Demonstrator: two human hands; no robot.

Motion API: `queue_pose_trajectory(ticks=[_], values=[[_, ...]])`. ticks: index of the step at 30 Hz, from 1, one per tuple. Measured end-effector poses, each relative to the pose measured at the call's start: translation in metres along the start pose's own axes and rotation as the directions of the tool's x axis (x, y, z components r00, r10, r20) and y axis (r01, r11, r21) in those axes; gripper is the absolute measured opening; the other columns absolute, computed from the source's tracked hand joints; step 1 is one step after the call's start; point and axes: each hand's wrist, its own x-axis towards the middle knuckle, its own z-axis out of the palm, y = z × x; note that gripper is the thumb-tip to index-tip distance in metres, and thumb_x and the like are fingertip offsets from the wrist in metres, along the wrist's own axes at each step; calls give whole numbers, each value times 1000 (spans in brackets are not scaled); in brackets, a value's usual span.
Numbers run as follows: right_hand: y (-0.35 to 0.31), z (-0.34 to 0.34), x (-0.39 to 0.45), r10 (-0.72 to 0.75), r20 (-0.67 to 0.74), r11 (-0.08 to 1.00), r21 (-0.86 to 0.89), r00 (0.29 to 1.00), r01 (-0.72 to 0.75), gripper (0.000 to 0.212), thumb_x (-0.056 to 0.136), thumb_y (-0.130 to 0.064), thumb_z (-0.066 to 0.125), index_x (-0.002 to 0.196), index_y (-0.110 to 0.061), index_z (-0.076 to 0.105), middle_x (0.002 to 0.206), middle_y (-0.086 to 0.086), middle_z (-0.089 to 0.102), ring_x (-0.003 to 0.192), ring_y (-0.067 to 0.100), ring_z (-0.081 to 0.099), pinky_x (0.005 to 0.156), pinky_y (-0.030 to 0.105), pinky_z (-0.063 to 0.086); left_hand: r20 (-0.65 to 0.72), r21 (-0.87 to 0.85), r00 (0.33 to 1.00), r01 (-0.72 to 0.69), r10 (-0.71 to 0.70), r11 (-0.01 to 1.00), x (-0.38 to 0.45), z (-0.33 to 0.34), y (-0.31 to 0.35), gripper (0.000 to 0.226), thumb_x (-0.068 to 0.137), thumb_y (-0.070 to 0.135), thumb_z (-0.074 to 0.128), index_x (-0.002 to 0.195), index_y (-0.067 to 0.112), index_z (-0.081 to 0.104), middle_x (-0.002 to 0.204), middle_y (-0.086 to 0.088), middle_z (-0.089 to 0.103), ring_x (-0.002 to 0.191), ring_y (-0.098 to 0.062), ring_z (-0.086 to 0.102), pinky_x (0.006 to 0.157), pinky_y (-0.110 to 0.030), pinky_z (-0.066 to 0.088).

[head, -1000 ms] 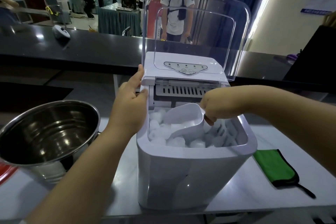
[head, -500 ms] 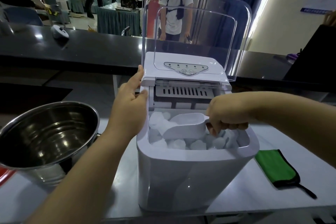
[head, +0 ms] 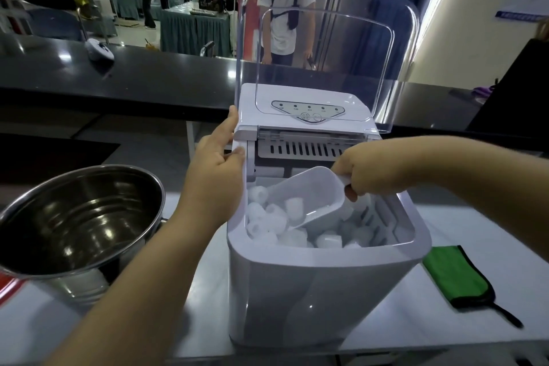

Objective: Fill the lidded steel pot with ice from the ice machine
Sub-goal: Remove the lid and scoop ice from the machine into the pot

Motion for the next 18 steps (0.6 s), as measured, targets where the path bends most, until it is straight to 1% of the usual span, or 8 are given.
queue_pose_trajectory(ticks=[1, 3, 5, 7, 10, 13, 16, 18], values=[[0, -4, 1, 12, 38, 1000, -16, 999, -12, 15, 87, -3, 51, 87, -15, 60, 85, 0, 55, 73, 16, 47, 56, 19, 36, 3, 1, 1000, 2, -2, 1000, 0, 0, -1, 51, 100, 19, 39, 141, 48, 28, 128, 5, 47, 91, 0, 50, 79, -15, 38], [3, -8, 6, 39, 115, 999, 3, 993, -39, 18, 83, 0, 53, 79, -15, 61, 81, 6, 54, 70, 21, 46, 57, 25, 37, 4, 5, 1000, 3, -3, 1000, 1, 0, -1, 52, 99, 19, 40, 141, 48, 28, 126, 6, 47, 91, -2, 50, 83, -19, 40], [7, -10, 11, 47, 176, 987, 141, 983, -73, 21, 79, 5, 53, 74, -12, 64, 63, 5, 49, 48, 17, 38, 48, 23, 30, 4, 0, 1000, 4, -4, 1000, 1, 0, -1, 52, 99, 19, 40, 141, 48, 28, 125, 6, 47, 94, -2, 50, 88, -25, 41], [8, -10, 14, 50, 206, 969, 228, 977, -98, 22, 79, 7, 52, 81, -8, 68, 51, 1, 43, 37, 12, 27, 42, 18, 22, 8, -1, 1000, 5, -5, 1000, 1, -1, -1, 51, 100, 20, 39, 142, 47, 28, 126, 6, 47, 94, -1, 49, 87, -23, 40], [10, -10, 16, 30, 231, 944, 312, 972, -104, 25, 79, 10, 48, 76, -7, 66, 47, 0, 38, 38, 12, 23, 42, 18, 18, 16, 11, 1000, 5, -5, 1000, 1, -1, -1, 51, 100, 21, 38, 142, 47, 27, 124, 8, 46, 88, 1, 48, 74, -12, 35], [11, -11, 12, 6, 260, 904, 412, 966, -116, 31, 80, 10, 47, 65, -11, 65, 49, 1, 39, 43, 12, 24, 42, 19, 19, 14, 6, 1000, 11, -11, 1000, 1, 0, 0, 51, 100, 20, 38, 142, 47, 27, 123, 8, 47, 87, 0, 49, 72, -12, 35], [2, -1, 10, -16, 260, 910, 405, 966, -94, 24, 81, 5, 51, 73, -10, 68, 51, 0, 42, 45, 12, 28, 43, 21, 22, 12, -12, 1000, 12, -12, 1000, 1, 0, -1, 51, 100, 19, 38, 142, 47, 29, 122, 7, 48, 89, -2, 50, 74, -14, 37], [-5, 8, 12, -9, 238, 901, 422, 971, -95, 19, 83, 2, 54, 84, -6, 71, 60, 4, 48, 49, 12, 31, 44, 23, 25, 11, -9, 1000, 11, -11, 1000, 1, -1, -2, 51, 100, 19, 38, 141, 47, 29, 122, 7, 48, 91, -1, 49, 76, -14, 36]])
